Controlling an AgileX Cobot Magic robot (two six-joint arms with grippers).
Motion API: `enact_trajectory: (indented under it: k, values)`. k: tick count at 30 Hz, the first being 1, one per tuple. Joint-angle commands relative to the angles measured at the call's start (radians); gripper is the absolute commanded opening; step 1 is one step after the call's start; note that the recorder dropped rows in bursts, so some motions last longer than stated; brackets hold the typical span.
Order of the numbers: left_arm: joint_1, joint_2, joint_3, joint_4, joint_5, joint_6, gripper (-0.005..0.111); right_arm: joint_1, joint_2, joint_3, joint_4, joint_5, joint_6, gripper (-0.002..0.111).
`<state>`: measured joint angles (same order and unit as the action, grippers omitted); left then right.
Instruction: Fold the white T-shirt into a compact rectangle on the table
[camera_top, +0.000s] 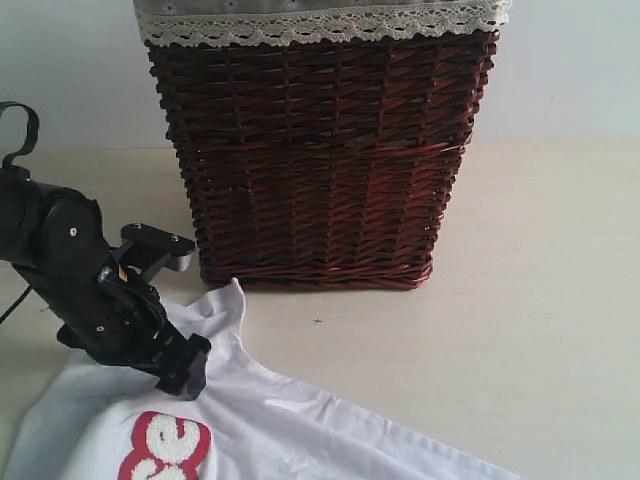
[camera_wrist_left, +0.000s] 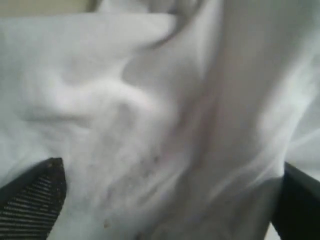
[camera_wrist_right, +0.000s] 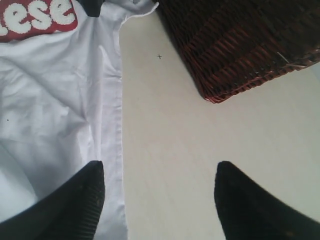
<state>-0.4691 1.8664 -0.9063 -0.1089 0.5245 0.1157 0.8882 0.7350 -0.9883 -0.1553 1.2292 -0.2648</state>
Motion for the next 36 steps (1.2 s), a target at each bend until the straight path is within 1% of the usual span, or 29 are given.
enact_trajectory:
  k: [1, 4, 8, 10, 14, 17, 20, 24, 27, 30, 34, 36]
  values:
    - [0.067, 0.029, -0.029, 0.091, 0.043, -0.088, 0.104, -0.004, -0.001, -0.007, -0.007, -0.008, 0.005, 0.062]
    - [0.116, 0.029, -0.050, 0.169, 0.072, -0.153, 0.104, -0.004, -0.001, -0.007, -0.011, -0.008, 0.007, 0.062]
    - [0.170, 0.027, -0.061, 0.188, 0.060, -0.143, 0.104, -0.004, -0.001, -0.007, -0.011, -0.008, 0.008, 0.062]
    - [0.185, 0.027, -0.061, 0.223, 0.039, -0.146, 0.104, -0.004, -0.001, -0.007, -0.011, -0.008, 0.008, 0.062]
    - [0.217, 0.027, -0.071, 0.228, -0.028, -0.165, 0.104, -0.004, -0.001, -0.007, -0.013, -0.008, 0.008, 0.062]
    - [0.231, 0.027, -0.108, 0.228, -0.070, -0.169, 0.104, -0.004, -0.001, -0.007, -0.018, -0.008, 0.008, 0.062]
    - [0.232, 0.041, -0.164, 0.235, -0.061, -0.169, 0.104, -0.004, -0.001, -0.007, -0.027, -0.008, 0.027, 0.062]
    - [0.232, 0.095, -0.256, 0.235, -0.007, -0.144, 0.104, -0.004, -0.001, -0.007, -0.032, -0.008, 0.032, 0.062]
    - [0.232, 0.131, -0.314, 0.263, 0.039, -0.142, 0.104, -0.004, -0.001, -0.007, -0.032, -0.008, 0.032, 0.062]
    - [0.232, 0.138, -0.362, 0.269, 0.074, -0.145, 0.104, -0.004, -0.001, -0.007, -0.032, -0.008, 0.032, 0.062]
    - [0.232, 0.112, -0.441, 0.269, 0.186, -0.149, 0.104, -0.004, -0.001, -0.007, -0.032, -0.008, 0.032, 0.062]
    - [0.232, 0.089, -0.453, 0.248, 0.244, -0.160, 0.104, -0.004, -0.001, -0.007, -0.034, -0.008, 0.032, 0.062]
